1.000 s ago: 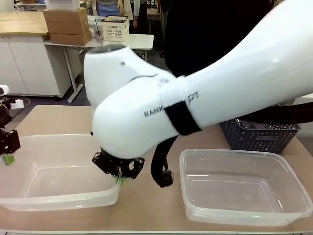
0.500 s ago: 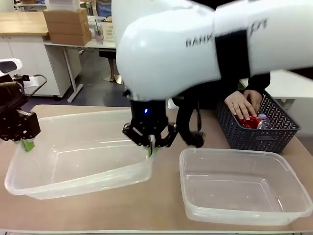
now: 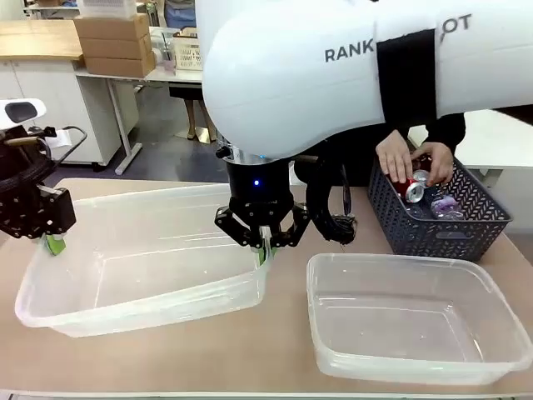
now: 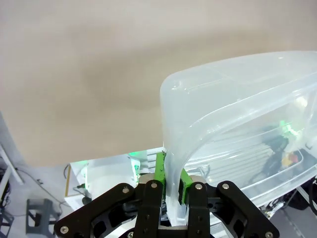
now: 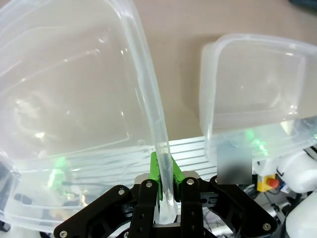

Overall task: Sort the waste into each basket.
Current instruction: Pick up the Organizing box on the left side of the table and lift it.

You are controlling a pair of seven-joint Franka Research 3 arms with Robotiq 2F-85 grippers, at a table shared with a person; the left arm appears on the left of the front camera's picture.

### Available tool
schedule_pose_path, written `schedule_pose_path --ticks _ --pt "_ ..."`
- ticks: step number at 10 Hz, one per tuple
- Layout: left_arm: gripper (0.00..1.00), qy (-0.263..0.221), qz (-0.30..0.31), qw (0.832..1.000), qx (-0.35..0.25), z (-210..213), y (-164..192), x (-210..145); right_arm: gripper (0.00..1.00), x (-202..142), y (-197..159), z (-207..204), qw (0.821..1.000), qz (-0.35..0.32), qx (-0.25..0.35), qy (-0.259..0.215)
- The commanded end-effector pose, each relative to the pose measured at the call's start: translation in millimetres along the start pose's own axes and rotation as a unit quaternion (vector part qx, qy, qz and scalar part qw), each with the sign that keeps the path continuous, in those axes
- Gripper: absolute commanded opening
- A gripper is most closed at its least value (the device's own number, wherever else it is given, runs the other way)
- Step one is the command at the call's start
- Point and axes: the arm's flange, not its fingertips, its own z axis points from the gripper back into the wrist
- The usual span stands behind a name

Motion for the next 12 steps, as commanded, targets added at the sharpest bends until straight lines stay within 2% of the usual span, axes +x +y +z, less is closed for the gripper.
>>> schedule_pose_path --ticks 1,2,3,4,5,6,8,9,10,12 --pt "0.0 -0.001 -0.013 1.0 0.002 1.0 0.4 -5.1 0.02 1.9 2.4 -4.2 1.0 -0.02 0.004 -0.002" --pt "0.07 0.0 0.0 1.0 0.0 0.0 0.0 0.0 0.05 0.0 0.0 0.0 1.0 0.0 0.0 0.0" --pt "0.07 0.012 -0.003 0.999 -0.029 9.7 -15.5 18.7 0.05 8.8 -14.1 -4.0 0.999 0.001 -0.028 -0.029" --pt "0.07 0.013 0.029 0.998 -0.053 19.7 -38.1 32.9 0.05 20.8 -30.5 -3.1 0.999 0.014 -0.032 -0.037" --pt "0.07 0.031 0.05 0.996 -0.067 26.0 -60.8 39.9 0.05 30.5 -47.8 -1.1 0.997 0.036 -0.044 -0.045" --pt "0.07 0.026 0.075 0.995 -0.065 29.1 -81.9 44.5 0.05 34.1 -63.2 0.5 0.994 0.086 -0.046 -0.042" --pt "0.07 0.026 0.039 0.997 -0.062 29.0 -116.5 50.5 0.05 32.0 -85.2 3.7 0.984 0.177 -0.013 -0.032" --pt "0.07 0.034 0.052 0.997 -0.052 24.1 -128.3 61.8 0.05 27.6 -91.6 6.1 0.987 0.157 0.028 -0.014" --pt "0.07 0.023 0.048 0.998 -0.037 20.1 -90.7 49.6 0.05 43.2 -78.0 12.5 0.991 0.122 -0.036 -0.032" --pt "0.07 0.023 0.048 0.998 -0.037 20.1 -90.7 49.6 0.05 43.2 -78.0 12.5 0.991 0.122 -0.036 -0.032"
